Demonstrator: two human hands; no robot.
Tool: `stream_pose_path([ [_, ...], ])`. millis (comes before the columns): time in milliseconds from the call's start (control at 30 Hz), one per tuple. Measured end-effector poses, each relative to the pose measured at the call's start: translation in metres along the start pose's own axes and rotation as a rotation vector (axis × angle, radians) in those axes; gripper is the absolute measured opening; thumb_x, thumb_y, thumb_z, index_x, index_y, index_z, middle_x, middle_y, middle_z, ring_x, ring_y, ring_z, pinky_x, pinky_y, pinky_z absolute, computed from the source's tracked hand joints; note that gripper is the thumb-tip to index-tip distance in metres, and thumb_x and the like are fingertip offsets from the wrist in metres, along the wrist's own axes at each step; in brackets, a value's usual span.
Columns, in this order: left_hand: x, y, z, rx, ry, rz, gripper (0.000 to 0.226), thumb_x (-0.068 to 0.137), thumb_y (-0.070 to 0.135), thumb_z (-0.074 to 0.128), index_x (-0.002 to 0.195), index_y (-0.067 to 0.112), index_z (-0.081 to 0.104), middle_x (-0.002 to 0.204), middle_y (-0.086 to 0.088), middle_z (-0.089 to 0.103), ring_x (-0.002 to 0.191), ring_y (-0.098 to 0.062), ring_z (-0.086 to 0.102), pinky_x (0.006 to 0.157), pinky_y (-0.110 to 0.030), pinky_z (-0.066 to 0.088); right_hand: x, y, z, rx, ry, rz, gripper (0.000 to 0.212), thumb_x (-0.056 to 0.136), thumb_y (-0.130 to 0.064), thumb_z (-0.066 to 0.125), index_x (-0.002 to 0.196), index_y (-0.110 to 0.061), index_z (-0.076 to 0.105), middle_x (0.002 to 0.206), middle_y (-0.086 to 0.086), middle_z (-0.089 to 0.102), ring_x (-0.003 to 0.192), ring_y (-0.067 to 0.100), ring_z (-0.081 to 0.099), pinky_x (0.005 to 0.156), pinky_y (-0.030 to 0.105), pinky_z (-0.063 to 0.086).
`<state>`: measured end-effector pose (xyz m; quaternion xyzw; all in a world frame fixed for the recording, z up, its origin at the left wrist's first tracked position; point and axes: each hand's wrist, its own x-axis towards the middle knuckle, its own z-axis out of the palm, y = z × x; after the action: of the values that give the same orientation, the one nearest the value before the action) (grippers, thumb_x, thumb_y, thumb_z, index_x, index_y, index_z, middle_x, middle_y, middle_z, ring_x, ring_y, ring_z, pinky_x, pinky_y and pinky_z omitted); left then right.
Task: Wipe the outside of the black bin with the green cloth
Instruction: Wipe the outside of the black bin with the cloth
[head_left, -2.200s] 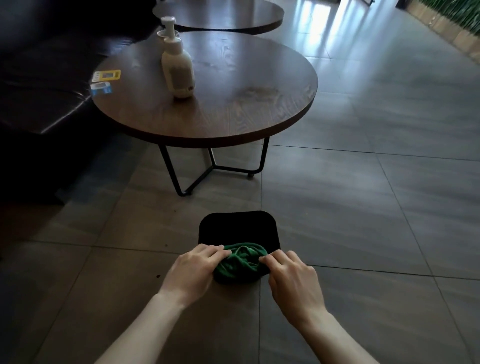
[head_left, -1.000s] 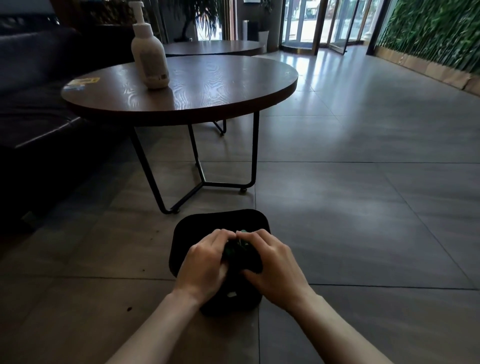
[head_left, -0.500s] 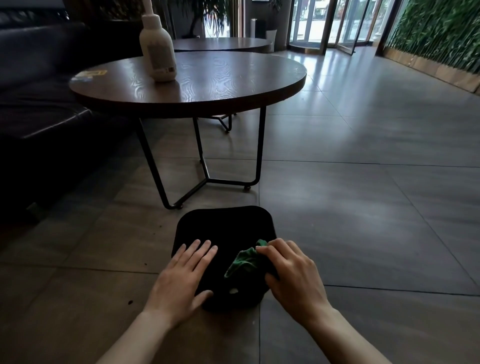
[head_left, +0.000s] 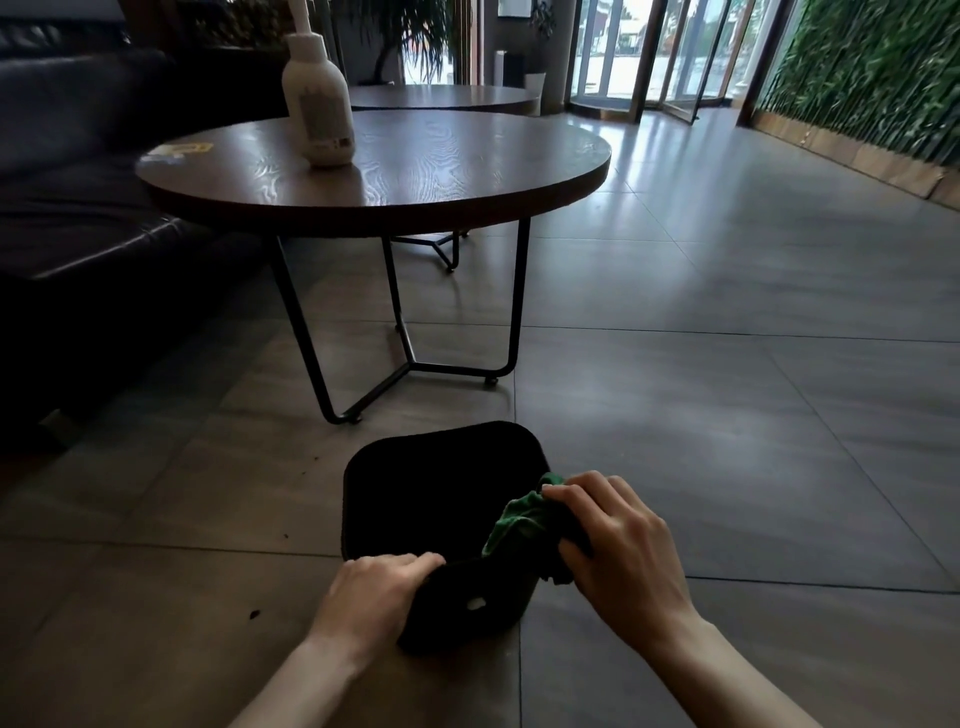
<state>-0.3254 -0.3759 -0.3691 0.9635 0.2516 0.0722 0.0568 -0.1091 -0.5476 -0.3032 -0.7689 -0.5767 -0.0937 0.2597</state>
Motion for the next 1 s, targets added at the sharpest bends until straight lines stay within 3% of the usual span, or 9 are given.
stream_pose_path([
  [100,0.001,-0.007,-0.005,-0.133,0.051,-0.006,0.032,0.098,0.029,0.054,0.127,0.04,0.061,0.105,0.015,0.073,0.095,-0.014,0.072,0.075,-0.036,0.058,0.007,0.001,-0.003,-0.006,0.049,0.004,0.047,0.069,-0.004,0.084,0.113,-0.016,0.072,0.104,-0.003,0.067,0.092,0.022,0.064,0.064,0.032,0.055],
  [267,0.016,-0.015,-0.015,-0.191,0.224,-0.115,0.024,0.092,0.023,0.068,0.112,0.035,0.07,0.095,0.015,0.074,0.09,-0.016,0.071,0.075,-0.034,0.058,0.015,-0.003,-0.002,0.013,0.139,-0.002,0.049,0.069,-0.002,0.082,0.115,-0.017,0.071,0.106,-0.004,0.067,0.093,0.021,0.062,0.064,0.032,0.055],
  [367,0.03,-0.023,-0.004,-0.148,0.295,-0.125,0.027,0.091,0.014,0.068,0.112,0.03,0.07,0.095,0.012,0.073,0.096,-0.017,0.07,0.105,-0.038,0.048,0.017,-0.004,0.003,0.011,0.159,-0.015,0.05,0.069,-0.001,0.081,0.115,-0.018,0.071,0.106,-0.005,0.066,0.095,0.02,0.062,0.065,0.031,0.054],
  [467,0.041,-0.033,0.009,-0.068,0.314,-0.094,0.046,0.089,0.014,0.071,0.133,0.026,0.061,0.131,0.004,0.066,0.13,-0.021,0.056,0.121,-0.044,0.026,0.019,-0.002,0.011,0.002,0.187,-0.014,0.051,0.067,0.001,0.081,0.114,-0.018,0.071,0.106,-0.006,0.066,0.094,0.019,0.061,0.066,0.028,0.051],
  [533,0.045,-0.041,0.013,0.02,0.261,-0.073,0.072,0.084,0.033,0.075,0.149,0.028,0.044,0.153,0.001,0.047,0.146,-0.025,0.037,0.122,-0.049,0.015,0.02,0.0,0.016,-0.005,0.191,-0.021,0.051,0.068,0.001,0.082,0.114,-0.018,0.071,0.106,-0.007,0.066,0.093,0.018,0.061,0.066,0.025,0.049],
  [667,0.051,-0.052,0.015,0.115,0.14,-0.1,0.105,0.073,0.059,0.075,0.158,0.036,0.019,0.164,0.003,0.026,0.153,-0.03,0.018,0.121,-0.06,0.014,0.02,0.004,0.03,0.005,0.199,0.004,0.051,0.068,0.001,0.082,0.115,-0.018,0.072,0.107,-0.008,0.066,0.094,0.017,0.062,0.066,0.025,0.051],
  [767,0.058,-0.054,0.013,0.074,0.166,-0.129,0.086,0.076,0.057,0.074,0.15,0.041,0.034,0.151,0.012,0.045,0.144,-0.022,0.037,0.122,-0.055,0.018,0.018,0.006,0.043,0.024,0.198,0.037,0.052,0.068,0.002,0.083,0.115,-0.018,0.072,0.107,-0.007,0.066,0.094,0.019,0.063,0.066,0.03,0.053],
  [867,0.062,-0.051,0.012,-0.096,0.301,-0.16,0.045,0.084,0.047,0.072,0.126,0.044,0.055,0.121,0.012,0.068,0.125,-0.013,0.058,0.116,-0.052,0.03,0.015,0.003,0.052,0.031,0.185,0.058,0.052,0.067,0.002,0.082,0.114,-0.019,0.071,0.108,-0.008,0.066,0.095,0.019,0.064,0.067,0.031,0.054],
  [1000,0.062,-0.042,0.0,-0.227,0.321,-0.203,0.012,0.094,0.044,0.063,0.105,0.041,0.063,0.105,0.013,0.074,0.113,-0.006,0.065,0.112,-0.051,0.035,0.015,0.0,0.053,0.039,0.176,0.055,0.051,0.067,0.001,0.082,0.113,-0.019,0.072,0.107,-0.008,0.066,0.095,0.018,0.062,0.069,0.028,0.052],
])
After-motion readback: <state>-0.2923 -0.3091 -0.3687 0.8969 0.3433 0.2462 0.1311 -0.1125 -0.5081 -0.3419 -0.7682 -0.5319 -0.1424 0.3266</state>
